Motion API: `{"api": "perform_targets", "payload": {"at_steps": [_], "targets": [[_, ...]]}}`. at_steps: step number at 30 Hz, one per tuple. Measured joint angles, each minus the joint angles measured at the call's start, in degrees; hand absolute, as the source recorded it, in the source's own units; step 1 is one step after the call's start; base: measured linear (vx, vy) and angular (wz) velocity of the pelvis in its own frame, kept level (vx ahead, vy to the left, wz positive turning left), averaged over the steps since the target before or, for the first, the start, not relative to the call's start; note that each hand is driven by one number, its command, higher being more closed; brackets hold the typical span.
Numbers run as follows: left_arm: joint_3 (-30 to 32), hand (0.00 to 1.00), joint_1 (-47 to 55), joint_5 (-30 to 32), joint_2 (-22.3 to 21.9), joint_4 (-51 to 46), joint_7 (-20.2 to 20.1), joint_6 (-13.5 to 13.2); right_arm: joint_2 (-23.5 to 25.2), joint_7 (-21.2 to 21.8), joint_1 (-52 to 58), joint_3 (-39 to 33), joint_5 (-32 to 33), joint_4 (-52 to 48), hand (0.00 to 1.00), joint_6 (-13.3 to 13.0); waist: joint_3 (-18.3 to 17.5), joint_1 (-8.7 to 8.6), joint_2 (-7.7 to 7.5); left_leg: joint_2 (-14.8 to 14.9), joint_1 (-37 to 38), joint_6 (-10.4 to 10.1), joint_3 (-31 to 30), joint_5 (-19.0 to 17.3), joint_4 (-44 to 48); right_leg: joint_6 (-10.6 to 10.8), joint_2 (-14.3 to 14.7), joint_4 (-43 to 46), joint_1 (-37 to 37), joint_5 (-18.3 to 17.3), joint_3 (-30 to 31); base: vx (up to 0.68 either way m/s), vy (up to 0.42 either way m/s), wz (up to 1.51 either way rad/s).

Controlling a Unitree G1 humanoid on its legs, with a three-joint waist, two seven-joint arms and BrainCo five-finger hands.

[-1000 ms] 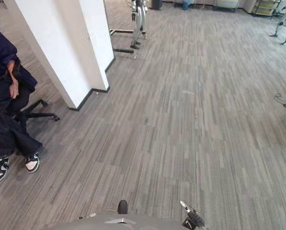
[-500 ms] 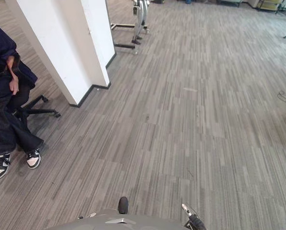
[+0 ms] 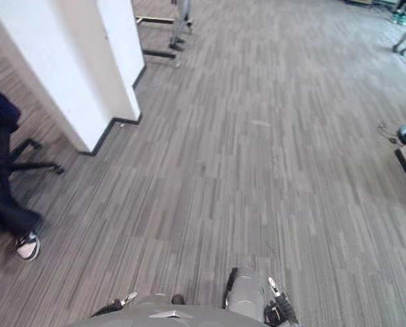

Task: Organize washtable

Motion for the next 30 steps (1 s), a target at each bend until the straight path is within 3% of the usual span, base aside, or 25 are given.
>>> {"api": "perform_targets", "payload": {"at_steps": [2, 4, 5, 6, 7, 8, 9, 10, 11, 13, 15, 16, 17, 18, 19, 20, 21, 22, 23, 24, 25, 26, 27, 30], "targets": [[0.04, 0.0, -1.66, 0.03, -1.13, -0.77, -0.05, -0.38, 0.29, -0.17, 0.85, -1.3, 1.31, 0.24, 0.0, 0.19, -0.14, 0.08, 0.22, -1.0, 2.47, 0.08, -0.05, 0.07, -1.75, -0.21, 1.34, -8.91, -0.61, 2.98, -0.64, 0.15, 0.026, -0.03], [2.15, 0.0, -3.18, 0.23, -5.05, -0.67, -0.19, -0.4, -0.13, -0.7, 2.03, -1.92, 1.45, -0.06, 0.0, 0.2, -1.37, -1.49, 2.7, 0.72, 6.46, -2.77, -0.5, -1.8, -3.44, -4.53, 3.82, -6.02, -1.68, 4.2, -1.26, 0.49, -0.13, 0.28], [3.27, 0.0, -3.36, 0.37, -5.98, -0.71, -0.23, -0.43, -0.02, -0.86, 2.21, -2.26, 1.43, -0.05, 0.0, 0.23, -1.79, -1.75, 2.61, 1.34, 6.32, -4.11, -0.17, -2.59, 0.24, -5.26, 4.68, -4.32, -1.2, 4.1, -1.4, 0.65, -0.242, 0.38], [6.06, 0.0, -3.21, 0.61, -6.87, -1.55, -0.31, -0.39, 0.61, -0.95, 2.16, -3.65, 1.3, -0.07, 0.0, 0.38, -2.44, -1.85, 1.67, 2.51, 4.28, -6.02, 0.44, -4.01, 9.94, -5.86, 5.82, -4.6, 1.06, 4.21, -1.9, 0.51, -0.234, 0.22], [7.2, 0.0, -2.95, 0.59, -7.05, -2.27, -0.3, -0.37, 0.87, -0.98, 2.23, -4.09, 1.23, -0.09, 0.0, 0.62, -2.75, -1.76, 1.16, 3.18, 2.71, -5.94, 1.06, -4.06, 16.29, -6.45, 6.67, -5.63, 2.74, 4.5, -2.15, 0.46, -0.359, 0.13], [9.04, 0.0, -2.64, -0.08, -8.0, -3.37, -0.11, -0.44, -0.2, -0.95, 2.38, -5.35, 0.9, -0.31, 0.0, 1.13, -3.4, -1.72, 3.17, 7.75, -1.91, -4.31, 1.12, -2.78, 32.62, -10.86, 9.29, -6.48, 6.4, 3.09, -3.07, 0.31, -0.268, -0.1], [9.19, 0.0, -2.12, -0.2, -8.53, -3.74, -0.16, -0.41, -1.04, -0.97, 2.36, -5.58, 0.91, -0.59, 0.0, 1.07, -3.99, -1.12, 5.01, 10.31, -4.85, -2.05, 0.94, 0.58, 39.69, -11.54, 10.99, -6.46, 7.69, 1.68, -3.02, 0.4, -0.324, -0.48], [9.05, 0.0, -1.08, -0.52, -8.61, -3.83, -0.21, -0.41, -2.44, -0.98, 1.31, -5.46, 0.83, -0.44, 0.0, 1.15, -4.2, 0.08, 5.85, 13.2, -9.69, -1.02, 0.02, 11.61, 50.89, -11.89, 12.82, -6.04, 10.19, -1.06, -1.44, 0.41, -0.278, -0.72], [9.39, 0.0, -0.62, -1.19, -8.44, -4.18, -0.23, -0.3, -2.59, -1.14, -1.14, -4.92, 0.08, -0.66, 0.0, 0.87, -3.4, 0.47, 6.0, 13.65, -13.3, -1.2, -2.42, 11.35, 58.26, -12.16, 13.8, -6.39, 13.99, -2.76, 0.06, 0.38, -0.293, -0.64], [9.46, 0.0, -0.22, -1.3, -7.3, -4.97, -0.11, -0.45, -2.25, -1.12, -3.74, -1.6, -2.23, -0.31, 0.0, 0.86, -2.27, 1.17, 4.29, 11.92, -19.13, -1.99, -5.99, 7.09, 62.39, -11.84, 14.23, -10.51, 21.12, -3.73, 2.11, 0.14, -0.222, -0.37], [8.52, 0.0, 0.09, -1.91, -6.24, -5.43, -0.24, -0.89, -2.42, -1.1, -6.25, 1.48, -5.56, -0.29, 0.0, 0.81, -1.66, 3.17, 2.64, 9.34, -25.45, -2.27, -6.64, 2.89, 56.9, -11.83, 14.02, -15.55, 27.3, -3.74, 4.11, -0.1, -0.078, -0.49], [7.96, 0.0, 0.05, -2.18, -5.36, -5.78, -0.23, -1.06, -2.34, -1.13, -8.47, 2.86, -5.9, 0.15, 0.0, 0.88, -1.39, 4.06, 2.07, 8.04, -28.27, -2.21, -5.78, 1.81, 46.1, -11.19, 13.55, -17.83, 29.96, -4.09, 5.54, -0.28, 0.044, -0.7], [8.14, 0.0, 0.59, -2.14, -5.48, -5.49, -0.07, -1.03, -2.15, -0.99, -10.52, 4.39, -5.9, -0.52, 0.0, 0.61, -1.09, 4.41, 1.83, 7.18, -28.5, -2.74, -3.22, 2.33, 30.6, -9.07, 12.88, -19.6, 32.72, -5.38, 6.83, -0.32, 0.087, -0.68], [8.18, 0.0, 1.06, -2.05, -5.37, -5.13, 0.04, -1.03, -2.24, -0.78, -11.3, 4.45, -5.9, -0.57, 0.0, 0.36, -1.15, 4.3, 2.42, 6.56, -28.3, -3.47, -3.1, 3.82, 21.89, -8.38, 12.91, -20.65, 34.03, -6.04, 7.43, -0.23, 0.14, -0.71], [8.04, 0.0, 2.59, -1.49, -5.41, -4.84, 0.02, -0.87, -2.54, -0.15, -11.43, 4.6, -6.2, -0.55, 0.0, -0.45, -2.2, 5.14, 4.16, 6.12, -28.63, -5.38, -5.08, 6.16, 10.01, -7.62, 13.5, -21.82, 36.23, -8.21, 9.2, 0.01, 0.169, -0.76], [8.19, 0.0, 3.89, -1.21, -5.67, -4.31, 0.01, -0.79, -2.41, 0.12, -11.17, 4.87, -6.92, -0.01, 0.0, -0.38, -2.55, 6.13, 4.04, 5.14, -29.21, -5.68, -7.54, 8.79, 11.0, -7.22, 12.83, -21.68, 37.99, -10.74, 10.65, 0.38, 0.171, -1.05], [10.4, 0.0, 6.0, -1.1, -5.46, -3.08, 0.07, -0.43, -1.53, 0.27, -9.28, 5.8, -9.23, 0.2, 0.0, -0.15, -4.36, 7.26, 2.13, 2.47, -29.15, -4.06, -8.84, 10.74, 14.58, -8.07, 10.71, -17.61, 37.93, -13.7, 13.17, 0.58, 0.126, -0.94], [11.01, 0.0, 6.7, -1.12, -5.08, -2.26, 0.12, -0.21, -1.16, 0.33, -8.52, 5.89, -10.19, 0.32, 0.0, -0.05, -4.74, 7.33, 1.17, 1.33, -28.53, -3.66, -8.94, 10.92, 15.61, -7.18, 9.21, -11.77, 36.11, -14.4, 14.69, 0.7, 0.112, -0.79], [11.92, 0.0, 7.12, -1.07, -4.37, -1.28, 0.06, 0.04, -0.58, 0.36, -7.5, 5.29, -11.71, 0.65, 0.0, 0.04, -4.4, 6.61, -0.26, 0.59, -26.31, -0.82, -8.04, 9.64, 17.28, -4.5, 6.78, 5.3, 29.88, -12.69, 16.92, 0.63, 0.105, -0.49], [11.58, 0.0, 6.98, -1.02, -2.9, -0.7, 0.01, 0.47, -0.01, 0.66, -5.63, 5.08, -13.44, 0.98, 0.0, 0.19, -3.84, 6.42, -2.2, -0.53, -22.86, 0.06, -6.48, 7.18, 17.49, -0.4, 4.12, 22.51, 22.68, -4.09, 19.72, 0.58, 0.08, -0.33], [11.36, 0.0, 6.88, -1.02, -2.4, -0.7, 0.0, 0.5, 0.03, 0.81, -5.11, 4.62, -14.16, 1.28, 0.0, 0.26, -3.51, 6.31, -2.79, -1.06, -20.83, 0.71, -6.04, 6.01, 17.52, 0.65, 3.03, 29.22, 20.06, -1.31, 20.31, 0.6, 0.043, -0.1], [11.34, 0.0, 6.56, -0.98, -2.29, -0.75, 0.03, 0.66, -0.8, 1.17, -4.74, 3.7, -15.18, 2.15, 0.0, 0.22, -3.11, 5.21, -2.56, -1.59, -16.14, 2.71, -5.96, 4.31, 17.34, -0.26, 0.78, 37.41, 16.45, -0.48, 18.61, 0.44, 0.032, -0.06], [11.35, 0.0, 5.81, -0.32, -2.67, -1.31, 0.01, 0.88, -1.7, 1.4, -3.65, 3.55, -17.16, 2.35, 0.0, 0.47, -2.89, 5.04, -1.83, -1.32, -10.9, 3.02, -6.07, 2.96, 15.2, -1.55, 0.41, 39.75, 13.65, -1.4, 17.1, 0.3, 0.033, -0.04], [11.12, 0.0, 2.54, 1.11, -3.89, -3.35, -0.05, 0.71, -1.79, 1.85, -1.61, 0.76, -19.25, 2.19, 0.0, 1.03, -3.21, 4.56, -0.75, -0.23, -3.42, 2.86, -7.36, 1.77, 8.76, -2.78, 1.15, 31.63, 8.03, -3.74, 13.19, -0.06, 0.035, 0.13]]}}
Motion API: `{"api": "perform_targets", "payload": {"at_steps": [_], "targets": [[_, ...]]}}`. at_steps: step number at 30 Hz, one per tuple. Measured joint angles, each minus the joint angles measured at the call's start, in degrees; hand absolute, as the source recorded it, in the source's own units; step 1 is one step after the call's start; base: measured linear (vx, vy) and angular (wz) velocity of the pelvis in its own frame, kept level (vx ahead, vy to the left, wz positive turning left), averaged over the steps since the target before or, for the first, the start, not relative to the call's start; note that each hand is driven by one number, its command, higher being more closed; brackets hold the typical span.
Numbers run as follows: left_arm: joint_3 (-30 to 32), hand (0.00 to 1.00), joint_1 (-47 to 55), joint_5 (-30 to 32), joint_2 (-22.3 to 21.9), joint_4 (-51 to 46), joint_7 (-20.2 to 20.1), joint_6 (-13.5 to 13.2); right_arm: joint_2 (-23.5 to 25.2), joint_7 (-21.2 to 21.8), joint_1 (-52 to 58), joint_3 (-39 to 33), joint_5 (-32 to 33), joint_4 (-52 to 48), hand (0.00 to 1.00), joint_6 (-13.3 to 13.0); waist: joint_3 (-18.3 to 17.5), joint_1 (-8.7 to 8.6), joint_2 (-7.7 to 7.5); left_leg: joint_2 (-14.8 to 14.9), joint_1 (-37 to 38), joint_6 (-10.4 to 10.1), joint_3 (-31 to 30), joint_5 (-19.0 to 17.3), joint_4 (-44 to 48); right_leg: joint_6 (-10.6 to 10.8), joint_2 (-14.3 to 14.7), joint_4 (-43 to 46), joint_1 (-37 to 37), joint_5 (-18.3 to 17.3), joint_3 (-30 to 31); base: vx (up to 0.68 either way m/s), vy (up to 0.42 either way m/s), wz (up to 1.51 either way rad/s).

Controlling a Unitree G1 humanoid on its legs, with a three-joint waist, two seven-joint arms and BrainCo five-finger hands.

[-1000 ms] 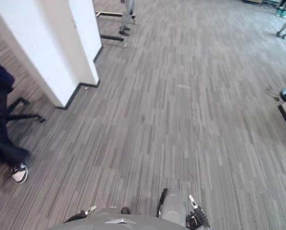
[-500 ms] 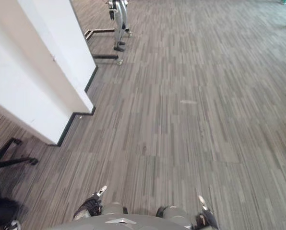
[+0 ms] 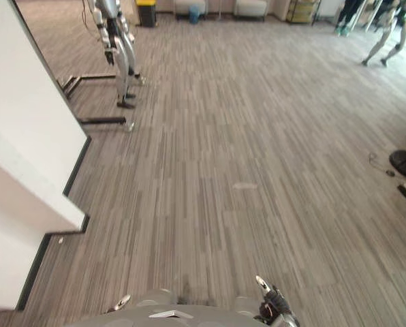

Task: Organize washtable

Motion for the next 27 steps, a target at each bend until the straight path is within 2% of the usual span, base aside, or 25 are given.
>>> {"api": "perform_targets", "payload": {"at_steps": [2, 4, 6, 7, 8, 9, 10, 11, 13, 14, 16, 17, 18, 19, 20, 21, 22, 23, 24, 25, 26, 27], "targets": [[-0.94, 0.0, -3.06, 0.03, -1.69, -0.65, -0.06, -0.58, -0.42, -0.41, 0.64, -2.41, 0.4, -0.28, 0.0, 0.27, -0.13, -1.53, 0.77, 1.29, 4.22, -1.09, -1.8, -2.48, -1.96, 0.75, -0.03, -21.63, -1.98, 0.32, -3.55, 0.19, -0.06, 0.36], [-0.61, 0.0, -3.61, 0.11, -3.37, -1.83, 0.02, -1.15, -0.02, -0.58, 1.81, -4.56, 0.41, 0.19, 0.0, 0.48, -0.29, -2.11, 0.9, 1.94, 5.93, -2.67, -3.22, -5.82, -1.1, 0.68, 0.45, -37.67, -1.83, 3.61, -0.66, 0.51, -0.256, 0.38], [0.19, 0.0, -3.28, 0.12, -4.46, -2.92, 0.05, -1.32, -0.14, -0.91, 3.46, -4.22, 0.46, 0.82, 0.0, 1.35, -0.74, -2.79, 1.47, 3.39, 7.74, -3.17, -4.98, -9.94, 0.23, 1.65, 0.65, -40.03, -2.79, 5.44, 1.97, 0.61, -0.394, 0.43], [0.62, 0.0, -1.02, 0.14, -5.09, -2.72, 0.07, -1.33, -0.79, -0.98, 4.46, -4.07, 1.01, 0.87, 0.0, 1.63, -2.95, -3.25, 2.84, 5.54, 9.08, -3.87, -5.93, -11.76, 1.34, 2.65, 2.65, -37.27, -3.16, 7.97, 1.3, 0.67, -0.43, 0.48], [2.84, 0.0, -0.5, 0.24, -5.42, -2.73, 0.01, -1.3, -1.17, -1.07, 4.2, -3.73, 0.53, 1.1, 0.0, 1.68, -3.64, -3.38, 3.87, 7.39, 4.69, -3.73, -7.64, -11.76, 11.67, 1.43, 3.83, -34.13, -2.97, 8.34, 0.44, 0.65, -0.413, 0.51], [4.17, 0.0, -0.62, 0.26, -6.08, -2.73, 0.03, -1.29, -1.64, -1.14, 3.92, -3.74, 0.54, 1.08, 0.0, 1.63, -4.02, -3.35, 4.76, 8.38, 0.92, -3.86, -8.52, -9.98, 19.4, 0.72, 4.33, -33.91, -2.14, 7.2, -0.86, 0.42, -0.366, 0.42], [5.63, 0.0, -0.77, 0.24, -7.03, -2.58, 0.12, -1.23, -2.78, -1.08, 3.61, -3.51, 0.52, 1.08, 0.0, 1.63, -4.17, -3.09, 5.99, 9.74, -4.55, -4.2, -9.28, -3.81, 30.51, -0.13, 5.47, -34.38, -0.14, 5.64, -2.35, 0.32, -0.337, 0.09], [6.36, 0.0, 0.04, -0.55, -7.5, -1.63, 0.04, -1.2, -3.75, -1.36, 3.17, -2.01, 1.05, -0.05, 0.0, 1.15, -3.29, -1.33, 7.22, 11.85, -10.72, -5.28, -9.0, 2.55, 44.34, -1.96, 7.87, -37.25, 5.02, 4.08, -3.03, 0.27, -0.306, -0.04], [5.78, 0.0, 0.28, -0.9, -6.54, -1.44, -0.09, -1.22, -3.91, -1.62, 1.08, -0.75, 2.86, 0.06, 0.0, 0.84, -2.59, -0.56, 7.29, 11.21, -14.92, -5.06, -7.82, 1.83, 50.14, -3.02, 9.08, -41.16, 11.15, 3.42, -3.15, 0.12, -0.147, -0.1], [4.72, 0.0, 0.29, -0.89, -5.37, -1.46, -0.24, -1.22, -3.63, -1.56, -0.82, 1.53, 2.85, 0.0, 0.0, 0.63, -2.18, -0.33, 6.47, 9.77, -18.0, -5.72, -5.88, 0.78, 49.53, -3.17, 9.18, -44.62, 15.68, 3.3, -3.23, -0.03, -0.035, -0.07], [3.58, 0.0, 0.31, -0.5, -4.55, -1.5, -0.44, -1.59, -3.1, -1.42, -4.18, 2.71, 2.87, -0.22, 0.0, 0.17, -1.54, 0.31, 5.77, 8.36, -22.45, -5.4, -1.95, -0.65, 41.89, -3.13, 9.28, -49.03, 20.34, 3.09, -3.15, -0.17, 0.036, -0.11], [4.1, 0.0, 0.52, -0.52, -4.39, -1.33, -0.48, -1.53, -2.63, -1.5, -5.91, 2.37, 3.01, -0.36, 0.0, -0.05, -1.14, 0.79, 5.44, 7.52, -23.3, -5.4, 1.07, -0.42, 29.87, -2.36, 9.21, -50.99, 22.74, 2.44, -3.22, -0.3, 0.104, -0.06], [4.11, 0.0, 1.98, -0.5, -4.52, -1.27, -0.47, -1.46, -2.39, -1.45, -6.57, 2.13, 3.01, -0.58, 0.0, -0.29, -1.27, 0.83, 5.46, 6.36, -21.68, -5.59, 3.26, 1.35, 13.54, -1.79, 9.41, -52.32, 24.8, 1.0, -3.48, -0.29, 0.119, 0.01], [4.17, 0.0, 2.72, -0.48, -4.65, -1.34, -0.44, -1.46, -2.32, -1.44, -6.55, 2.12, 3.02, -0.99, 0.0, -0.3, -1.25, 0.8, 5.83, 6.03, -21.25, -5.61, 3.67, 2.83, 6.61, -1.61, 9.8, -52.67, 25.68, -0.09, -3.61, -0.13, 0.121, 0.04], [4.37, 0.0, 3.63, -0.48, -4.69, -1.14, -0.45, -1.26, -2.38, -1.44, -6.66, 1.71, 3.02, -1.13, 0.0, -0.3, -1.27, 1.01, 6.16, 5.75, -21.27, -5.12, 2.89, 5.93, 0.41, -1.36, 10.54, -52.38, 26.94, -1.93, -3.57, 0.08, 0.088, -0.12], [4.86, 0.0, 4.76, -0.25, -4.67, -0.36, -0.27, -0.91, -1.56, -1.61, -6.15, 1.51, 3.02, -1.14, 0.0, -0.18, -1.64, 1.73, 5.05, 4.91, -21.0, -4.01, 2.31, 9.75, 1.45, -1.08, 9.92, -51.47, 27.42, -3.88, -3.06, 0.37, 0.064, -0.25], [6.93, 0.0, 6.1, -0.3, -3.68, 0.34, 0.03, -0.68, 0.12, -1.69, -5.05, 1.14, 3.01, -1.26, 0.0, -0.18, -2.88, 2.09, 2.96, 2.68, -21.03, -2.52, 2.84, 10.98, 2.66, -0.54, 7.73, -49.26, 27.59, -6.27, -2.21, 0.56, 0.006, -0.3], [7.15, 0.0, 6.38, -0.35, -2.96, 0.97, 0.07, -0.34, 0.34, -1.67, -3.99, 1.17, 3.0, -1.13, 0.0, -0.17, -3.17, 2.12, 1.18, 1.88, -20.07, -1.73, 3.32, 10.96, 3.3, -0.62, 6.49, -42.06, 25.44, -7.06, -0.83, 0.55, 0.023, -0.17], [7.03, 0.0, 6.29, -0.32, -2.75, 1.03, 0.04, -0.29, 0.51, -1.59, -3.66, 1.24, 2.97, -1.13, 0.0, -0.18, -3.03, 2.03, 0.92, 1.5, -19.09, -0.83, 3.55, 10.26, 3.29, 0.0, 5.58, -35.29, 22.83, -6.59, -0.09, 0.44, 0.083, 0.02], [6.03, 0.0, 5.72, -0.28, -1.97, 1.1, 0.0, -0.26, 1.17, -1.47, -2.56, 0.69, 2.92, -1.15, 0.0, -0.19, -2.66, 1.8, 0.41, 0.34, -16.29, -0.47, 3.46, 9.19, 2.31, 2.77, 3.8, -21.79, 17.55, -2.35, 1.88, 0.31, 0.146, 0.23], [5.2, 0.0, 4.99, -0.3, -1.57, 0.92, 0.01, -0.25, 1.33, -1.33, -1.69, 0.36, 2.81, -1.79, 0.0, -0.21, -2.58, 1.47, 0.15, -0.37, -14.39, 0.31, 3.15, 8.23, 1.88, 4.46, 3.08, -13.29, 14.27, 2.05, 3.67, 0.31, 0.171, 0.41], [3.9, 0.0, 3.99, -0.32, -1.29, 0.52, 0.06, -0.23, 0.97, -1.04, -1.05, 0.36, 2.79, -2.14, 0.0, -0.19, -2.55, 0.91, 0.24, -0.76, -12.51, 0.58, 2.15, 7.16, 2.07, 5.55, 2.62, -6.5, 12.08, 4.12, 4.93, 0.21, 0.143, 0.5]]}}
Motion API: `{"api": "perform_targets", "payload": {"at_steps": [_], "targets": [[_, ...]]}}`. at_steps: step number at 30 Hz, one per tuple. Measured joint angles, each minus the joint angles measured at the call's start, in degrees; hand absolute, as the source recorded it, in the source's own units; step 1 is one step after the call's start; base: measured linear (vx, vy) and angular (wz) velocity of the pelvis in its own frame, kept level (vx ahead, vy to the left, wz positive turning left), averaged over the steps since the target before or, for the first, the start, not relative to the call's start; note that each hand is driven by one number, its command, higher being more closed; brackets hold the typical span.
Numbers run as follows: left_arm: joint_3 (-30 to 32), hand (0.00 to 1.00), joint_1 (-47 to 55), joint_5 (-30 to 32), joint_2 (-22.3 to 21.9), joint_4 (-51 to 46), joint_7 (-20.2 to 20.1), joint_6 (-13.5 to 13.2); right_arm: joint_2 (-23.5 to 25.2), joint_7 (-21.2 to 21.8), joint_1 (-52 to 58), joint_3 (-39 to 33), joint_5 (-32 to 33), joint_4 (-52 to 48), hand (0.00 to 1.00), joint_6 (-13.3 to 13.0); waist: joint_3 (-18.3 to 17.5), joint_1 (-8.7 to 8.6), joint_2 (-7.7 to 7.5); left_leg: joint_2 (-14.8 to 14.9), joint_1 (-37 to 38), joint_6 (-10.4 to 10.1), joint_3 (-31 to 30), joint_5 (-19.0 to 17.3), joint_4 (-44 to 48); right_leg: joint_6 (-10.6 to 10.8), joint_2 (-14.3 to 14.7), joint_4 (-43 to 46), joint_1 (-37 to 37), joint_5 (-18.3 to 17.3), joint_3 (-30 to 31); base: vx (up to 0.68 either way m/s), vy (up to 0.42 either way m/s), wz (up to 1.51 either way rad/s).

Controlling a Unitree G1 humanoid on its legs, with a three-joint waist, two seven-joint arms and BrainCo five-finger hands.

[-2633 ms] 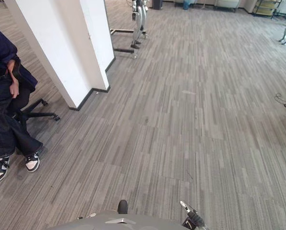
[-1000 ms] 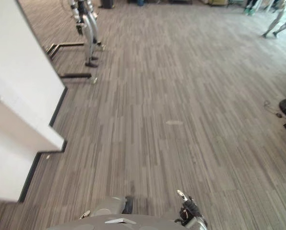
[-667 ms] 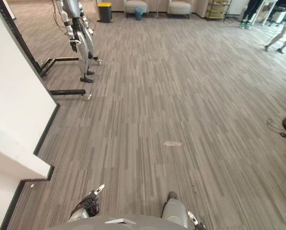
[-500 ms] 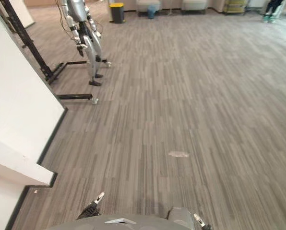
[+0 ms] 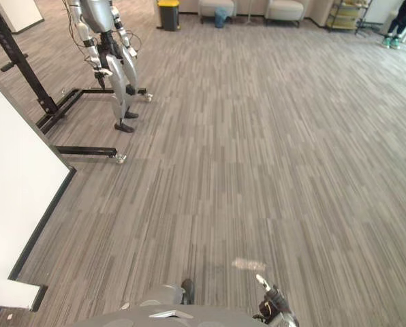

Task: Organize washtable

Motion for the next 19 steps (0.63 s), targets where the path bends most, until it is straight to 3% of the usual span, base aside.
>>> {"api": "perform_targets", "payload": {"at_steps": [2, 4, 6, 8, 9, 10, 13, 15, 19], "targets": [[-2.33, 0.0, -3.23, -0.25, -0.19, -1.52, 0.0, -0.12, -0.47, 0.25, 1.42, -0.22, -0.13, -0.02, 0.0, 0.21, 0.26, -0.4, 0.68, -0.38, 5.94, 0.44, -1.84, -1.34, -2.04, -0.15, -1.13, 8.31, -5.06, 0.13, -0.45, 0.11, 0.113, 0.48], [-3.66, 0.0, -5.79, -0.48, -1.14, -2.6, 0.04, -0.47, -0.41, 0.19, 1.88, -0.56, -0.1, 0.03, 0.0, 0.48, 0.22, -0.53, 0.68, -0.28, 9.32, 0.4, -3.18, -1.31, -4.42, -1.45, -2.37, 6.93, -7.09, -0.98, -2.0, -0.02, 0.069, 0.37], [-5.47, 0.0, -7.67, -0.78, -2.78, -3.43, 0.09, -1.03, -0.3, 0.15, 2.8, -0.58, 0.02, 0.01, 0.0, 0.48, 0.26, -0.77, 0.87, 0.58, 13.53, 0.29, -3.99, -1.25, -7.53, -3.35, -2.77, -2.2, -7.69, -2.31, -3.34, -0.16, 0.068, 0.29], [-6.69, 0.0, -7.84, -0.79, -3.67, -4.28, 0.08, -1.27, 0.02, 0.18, 2.64, -0.3, -0.02, -0.11, 0.0, 0.46, -0.07, -2.26, 0.88, 1.5, 14.12, -1.08, -5.22, -2.14, -8.44, -3.33, -1.98, -18.7, -6.61, -1.45, -3.57, -0.24, 0.042, 0.31], [-6.62, 0.0, -7.89, -0.76, -3.77, -4.34, 0.11, -1.38, 0.18, 0.09, 2.68, -0.04, -0.06, 0.05, 0.0, 0.48, -0.25, -2.06, 0.19, 1.37, 14.04, -2.19, -5.45, -2.87, -8.46, -3.56, -2.1, -27.17, -6.09, 3.88, -2.58, -0.18, -0.02, 0.15], [-6.44, 0.0, -7.81, -0.76, -3.54, -4.33, 0.19, -1.41, 0.28, 0.03, 2.8, 0.2, -0.07, 0.11, 0.0, 0.51, -0.52, -1.99, -0.23, 1.27, 14.05, -2.75, -5.41, -3.24, -8.4, -3.58, -2.15, -29.78, -5.9, 7.82, -1.98, -0.07, -0.158, -0.01], [-5.96, 0.0, -6.75, -0.67, -3.67, -2.26, 0.51, -1.38, -1.19, 0.05, 3.17, 3.25, -0.68, 0.54, 0.0, 0.49, -1.99, -1.88, 1.31, 4.47, 14.65, -5.55, -5.93, -4.78, -8.27, -3.63, 1.36, -36.94, -1.48, 5.21, -3.4, 0.09, -0.242, -0.1], [-5.55, 0.0, -6.9, -0.65, -3.59, -1.8, 0.52, -1.35, -1.22, 0.04, 3.14, 3.63, -1.02, 0.55, 0.0, 0.49, -2.45, -1.96, 1.74, 5.01, 14.76, -6.7, -6.4, -4.74, -8.76, -3.7, 2.13, -41.44, 0.93, 3.41, -4.7, 0.06, -0.251, -0.01], [-4.46, 0.0, -6.3, -0.64, -3.7, 0.57, 0.2, -1.32, -1.89, 0.05, 3.32, 3.3, -2.33, 0.85, 0.0, 0.47, -3.09, -2.0, 2.6, 7.22, 16.67, -8.56, -7.81, -3.65, -11.74, -4.29, 4.77, -46.49, 3.98, 3.8, -6.71, -0.01, -0.149, 0.12]]}}
